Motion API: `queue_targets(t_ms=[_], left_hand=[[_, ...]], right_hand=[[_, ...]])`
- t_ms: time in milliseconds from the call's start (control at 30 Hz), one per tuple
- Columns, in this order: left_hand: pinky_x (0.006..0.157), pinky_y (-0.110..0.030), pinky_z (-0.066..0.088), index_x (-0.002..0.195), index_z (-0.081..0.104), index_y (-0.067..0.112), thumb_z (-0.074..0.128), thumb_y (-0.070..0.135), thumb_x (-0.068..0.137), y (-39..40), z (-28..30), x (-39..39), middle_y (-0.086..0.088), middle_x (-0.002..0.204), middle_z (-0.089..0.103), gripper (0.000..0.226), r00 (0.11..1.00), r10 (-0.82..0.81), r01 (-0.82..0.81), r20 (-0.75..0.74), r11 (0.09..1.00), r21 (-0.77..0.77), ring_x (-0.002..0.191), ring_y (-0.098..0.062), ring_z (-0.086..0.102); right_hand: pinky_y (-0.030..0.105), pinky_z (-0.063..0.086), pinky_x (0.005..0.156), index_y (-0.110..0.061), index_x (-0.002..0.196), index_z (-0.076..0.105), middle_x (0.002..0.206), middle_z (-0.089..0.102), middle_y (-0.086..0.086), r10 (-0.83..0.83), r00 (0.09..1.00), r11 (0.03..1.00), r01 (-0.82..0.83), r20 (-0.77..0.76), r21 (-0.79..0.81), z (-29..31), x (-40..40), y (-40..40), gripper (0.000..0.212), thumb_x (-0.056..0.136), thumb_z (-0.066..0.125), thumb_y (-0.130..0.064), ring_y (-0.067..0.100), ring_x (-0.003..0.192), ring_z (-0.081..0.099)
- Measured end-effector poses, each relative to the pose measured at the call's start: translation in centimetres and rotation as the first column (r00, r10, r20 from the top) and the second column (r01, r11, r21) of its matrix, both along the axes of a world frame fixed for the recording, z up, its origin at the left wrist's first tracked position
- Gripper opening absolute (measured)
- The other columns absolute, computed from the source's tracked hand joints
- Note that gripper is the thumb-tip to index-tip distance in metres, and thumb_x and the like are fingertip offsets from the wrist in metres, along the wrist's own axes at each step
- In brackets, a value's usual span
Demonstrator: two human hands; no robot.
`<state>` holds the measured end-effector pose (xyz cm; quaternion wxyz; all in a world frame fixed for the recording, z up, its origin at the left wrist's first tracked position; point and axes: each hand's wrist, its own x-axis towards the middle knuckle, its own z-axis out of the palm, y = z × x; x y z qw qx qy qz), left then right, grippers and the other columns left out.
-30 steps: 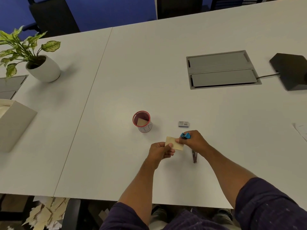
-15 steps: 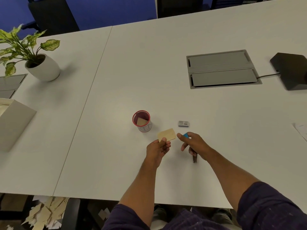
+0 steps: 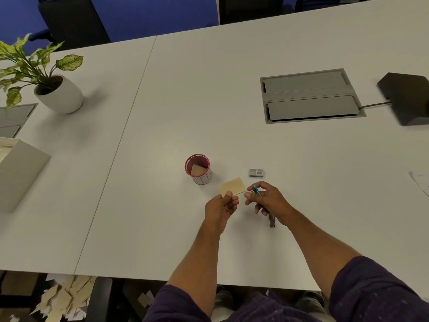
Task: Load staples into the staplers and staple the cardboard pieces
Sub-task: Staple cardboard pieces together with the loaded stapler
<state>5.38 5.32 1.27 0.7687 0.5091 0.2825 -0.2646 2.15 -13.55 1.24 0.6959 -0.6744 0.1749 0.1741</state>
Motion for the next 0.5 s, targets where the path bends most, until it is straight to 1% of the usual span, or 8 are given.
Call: queue_targets(t_ms=[67, 133, 200, 267, 333, 400, 500], left_hand=[[0.070, -0.029, 0.058, 0.113, 0.064, -0.001, 0.067, 0.016, 0.094, -0.08, -0.03, -0.04, -0.013, 0.085, 0.075, 0.026, 1.000, 0.002, -0.002, -0.003, 1.000, 0.004, 0.074, -0.021, 0.071], [0.069, -0.030, 0.058, 0.114, 0.064, -0.002, 0.067, 0.016, 0.094, -0.19, -0.03, -0.07, -0.013, 0.086, 0.074, 0.027, 1.000, 0.010, -0.010, -0.009, 1.000, 0.008, 0.074, -0.021, 0.071], [0.068, -0.029, 0.058, 0.114, 0.064, -0.002, 0.067, 0.015, 0.094, -0.30, -0.03, -0.09, -0.013, 0.086, 0.075, 0.027, 1.000, 0.018, -0.018, -0.016, 1.000, 0.009, 0.073, -0.021, 0.071], [0.067, -0.028, 0.058, 0.115, 0.064, -0.004, 0.067, 0.014, 0.093, -0.43, 0.01, -0.13, -0.012, 0.085, 0.074, 0.028, 1.000, 0.023, -0.023, -0.012, 1.000, -0.002, 0.072, -0.020, 0.071], [0.067, -0.027, 0.058, 0.115, 0.064, -0.004, 0.068, 0.014, 0.093, -0.51, 0.08, -0.14, -0.012, 0.084, 0.074, 0.029, 0.999, 0.033, -0.033, 0.000, 0.999, -0.015, 0.072, -0.020, 0.071], [0.068, -0.027, 0.058, 0.113, 0.065, -0.004, 0.068, 0.015, 0.093, -0.53, 0.20, -0.08, -0.012, 0.084, 0.074, 0.028, 0.999, 0.048, -0.048, 0.005, 0.999, -0.025, 0.073, -0.020, 0.071], [0.069, -0.028, 0.059, 0.110, 0.066, -0.002, 0.069, 0.014, 0.092, -0.66, 0.26, 0.01, -0.013, 0.087, 0.075, 0.024, 0.998, 0.055, -0.055, 0.003, 0.998, -0.032, 0.077, -0.022, 0.073]], right_hand=[[0.024, 0.042, 0.047, -0.023, 0.112, 0.065, 0.096, 0.079, 0.010, -0.015, 1.000, 0.999, 0.017, -0.027, 0.050, -0.01, 0.07, 0.09, 0.041, 0.085, 0.074, -0.053, 0.020, 0.059, 0.063], [0.025, 0.042, 0.048, -0.023, 0.117, 0.067, 0.099, 0.078, 0.013, -0.031, 0.998, 0.993, 0.036, -0.050, 0.112, -0.07, 0.20, 0.17, 0.045, 0.090, 0.063, -0.058, 0.020, 0.061, 0.062], [0.027, 0.044, 0.049, -0.024, 0.123, 0.068, 0.102, 0.077, 0.015, -0.039, 0.998, 0.986, 0.047, -0.052, 0.157, -0.35, 0.28, 0.16, 0.041, 0.101, 0.047, -0.053, 0.020, 0.064, 0.063], [0.028, 0.046, 0.052, -0.023, 0.128, 0.067, 0.104, 0.077, 0.014, -0.056, 0.998, 0.981, 0.063, -0.041, 0.185, -0.68, 0.24, 0.08, 0.039, 0.107, 0.040, -0.041, 0.019, 0.067, 0.063], [0.029, 0.046, 0.055, -0.018, 0.128, 0.068, 0.104, 0.076, 0.014, -0.088, 0.996, 0.973, 0.093, -0.033, 0.210, -0.79, 0.19, 0.12, 0.036, 0.107, 0.043, -0.034, 0.020, 0.071, 0.062], [0.030, 0.045, 0.057, -0.015, 0.121, 0.072, 0.103, 0.076, 0.015, -0.120, 0.992, 0.967, 0.125, -0.035, 0.223, -0.68, 0.15, 0.34, 0.033, 0.105, 0.050, -0.032, 0.020, 0.073, 0.061], [0.028, 0.047, 0.060, -0.007, 0.112, 0.074, 0.103, 0.076, 0.014, -0.136, 0.990, 0.972, 0.139, -0.029, 0.187, -0.41, 0.05, 0.72, 0.030, 0.102, 0.058, -0.030, 0.016, 0.075, 0.063]])
